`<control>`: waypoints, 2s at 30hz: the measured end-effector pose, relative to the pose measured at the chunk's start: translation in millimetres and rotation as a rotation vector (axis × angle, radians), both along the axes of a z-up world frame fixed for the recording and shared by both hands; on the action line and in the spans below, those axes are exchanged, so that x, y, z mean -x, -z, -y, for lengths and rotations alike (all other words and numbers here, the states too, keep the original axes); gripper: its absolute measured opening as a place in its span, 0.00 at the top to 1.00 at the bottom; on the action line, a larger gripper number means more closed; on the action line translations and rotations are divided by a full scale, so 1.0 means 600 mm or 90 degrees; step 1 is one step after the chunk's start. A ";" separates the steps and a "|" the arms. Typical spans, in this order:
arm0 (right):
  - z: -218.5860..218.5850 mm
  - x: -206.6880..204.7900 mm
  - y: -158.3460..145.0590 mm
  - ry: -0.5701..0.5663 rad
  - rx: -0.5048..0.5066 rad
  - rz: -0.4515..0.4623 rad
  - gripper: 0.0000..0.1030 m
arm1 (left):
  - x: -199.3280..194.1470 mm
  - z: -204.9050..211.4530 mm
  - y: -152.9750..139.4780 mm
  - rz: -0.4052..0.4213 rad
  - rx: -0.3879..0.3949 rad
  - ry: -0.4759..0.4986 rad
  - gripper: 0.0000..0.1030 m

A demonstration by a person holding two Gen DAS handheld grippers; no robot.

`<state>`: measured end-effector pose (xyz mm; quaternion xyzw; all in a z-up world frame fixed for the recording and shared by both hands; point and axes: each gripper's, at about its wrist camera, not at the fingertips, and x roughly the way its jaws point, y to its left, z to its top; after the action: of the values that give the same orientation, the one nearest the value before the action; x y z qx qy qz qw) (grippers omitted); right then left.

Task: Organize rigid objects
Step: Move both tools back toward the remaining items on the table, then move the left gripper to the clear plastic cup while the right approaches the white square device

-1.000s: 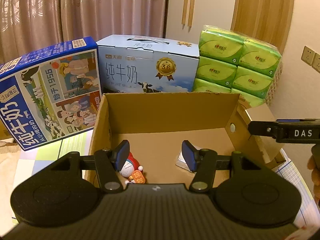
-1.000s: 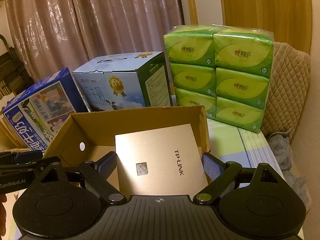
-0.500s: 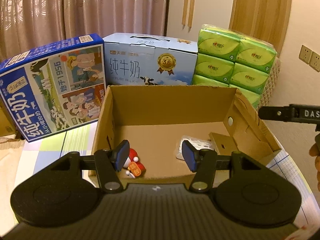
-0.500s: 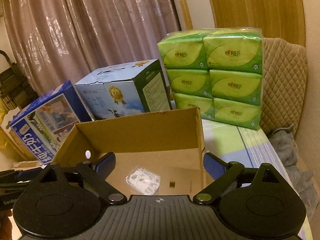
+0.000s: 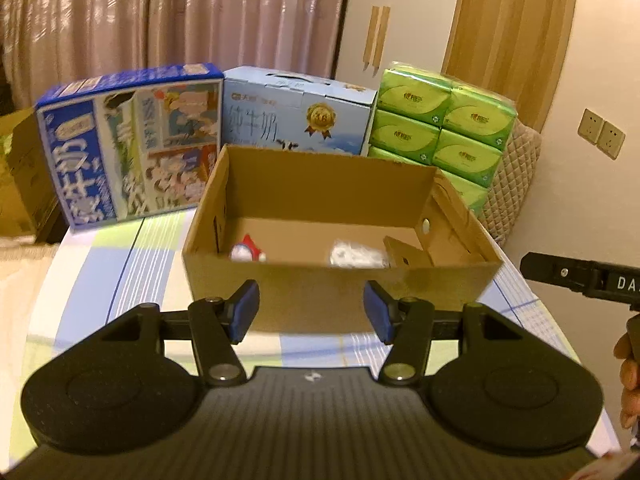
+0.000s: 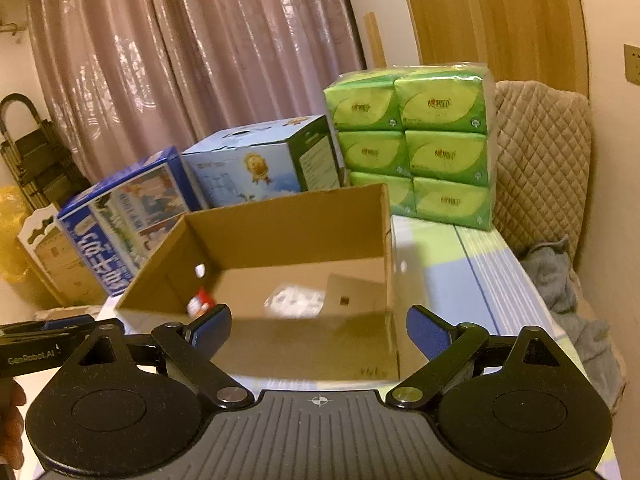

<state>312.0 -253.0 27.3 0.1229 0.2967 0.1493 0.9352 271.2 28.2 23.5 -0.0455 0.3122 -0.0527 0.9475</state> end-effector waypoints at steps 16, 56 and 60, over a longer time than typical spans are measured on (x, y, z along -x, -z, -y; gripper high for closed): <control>0.006 0.236 0.020 -0.009 -0.039 -0.017 0.11 | 0.237 0.003 0.023 -0.008 -0.001 -0.052 0.21; 0.017 0.371 0.078 -0.035 0.069 -0.051 0.11 | 0.337 0.050 0.092 -0.109 0.004 0.004 0.22; 0.016 0.364 0.086 -0.037 0.071 -0.058 0.11 | 0.329 0.050 0.104 -0.115 0.001 0.003 0.24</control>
<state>93.5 -262.8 -24.5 0.0690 0.3504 0.1538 0.9213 73.5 -1.7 -38.7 -0.0500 0.3962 -0.0511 0.9154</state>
